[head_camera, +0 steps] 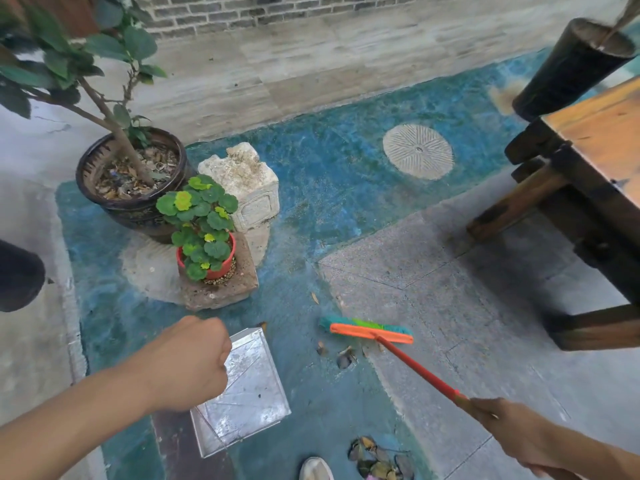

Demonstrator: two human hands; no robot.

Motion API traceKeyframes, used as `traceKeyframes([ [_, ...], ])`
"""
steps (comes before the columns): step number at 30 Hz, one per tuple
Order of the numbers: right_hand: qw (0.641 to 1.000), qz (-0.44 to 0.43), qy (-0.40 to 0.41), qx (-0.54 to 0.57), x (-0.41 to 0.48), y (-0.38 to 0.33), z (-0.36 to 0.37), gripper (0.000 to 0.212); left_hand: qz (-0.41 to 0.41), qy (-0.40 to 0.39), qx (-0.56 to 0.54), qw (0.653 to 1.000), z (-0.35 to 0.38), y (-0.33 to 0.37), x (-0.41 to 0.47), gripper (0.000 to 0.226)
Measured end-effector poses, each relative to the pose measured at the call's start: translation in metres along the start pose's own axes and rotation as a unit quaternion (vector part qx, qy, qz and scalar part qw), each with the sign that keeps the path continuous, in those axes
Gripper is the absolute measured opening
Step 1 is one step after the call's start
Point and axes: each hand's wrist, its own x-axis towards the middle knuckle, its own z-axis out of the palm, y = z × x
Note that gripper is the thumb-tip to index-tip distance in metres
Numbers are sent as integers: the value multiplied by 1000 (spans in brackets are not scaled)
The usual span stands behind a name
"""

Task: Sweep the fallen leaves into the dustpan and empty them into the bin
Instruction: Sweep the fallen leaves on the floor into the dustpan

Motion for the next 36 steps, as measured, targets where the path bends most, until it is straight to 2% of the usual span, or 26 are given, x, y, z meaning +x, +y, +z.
traceKeyframes([
  [3, 999, -7, 2, 50, -23, -28, -30, 30, -6, -2, -5, 1000, -2, 5, -6, 20],
  [8, 996, -38, 11, 81, -14, -82, -73, 53, -14, 1, -10, 1000, -26, 16, -15, 19],
  [14, 993, -97, 61, 8, -3, -163, -115, 38, -7, -14, -57, 998, -51, 35, -2, 10],
  [17, 989, -122, 86, -20, 14, -196, -126, 32, -2, -14, -70, 997, -56, 38, 10, 17],
  [21, 987, -137, 78, -29, 33, -241, -140, 33, -14, -23, -83, 996, -58, 37, 27, 18],
  [25, 979, -166, 94, -70, 59, -284, -153, 37, -59, -25, -102, 993, -60, 47, 52, 16],
  [29, 962, -224, 108, -113, 106, -314, -162, 37, -141, -62, -101, 983, -66, 68, 90, 10],
  [33, 937, -267, 111, -195, 164, -316, -149, 39, -213, -68, -125, 967, -57, 86, 126, 18],
  [36, 919, -288, 96, -252, 190, -293, -145, 41, -223, -32, -84, 971, -57, 96, 143, 7],
])
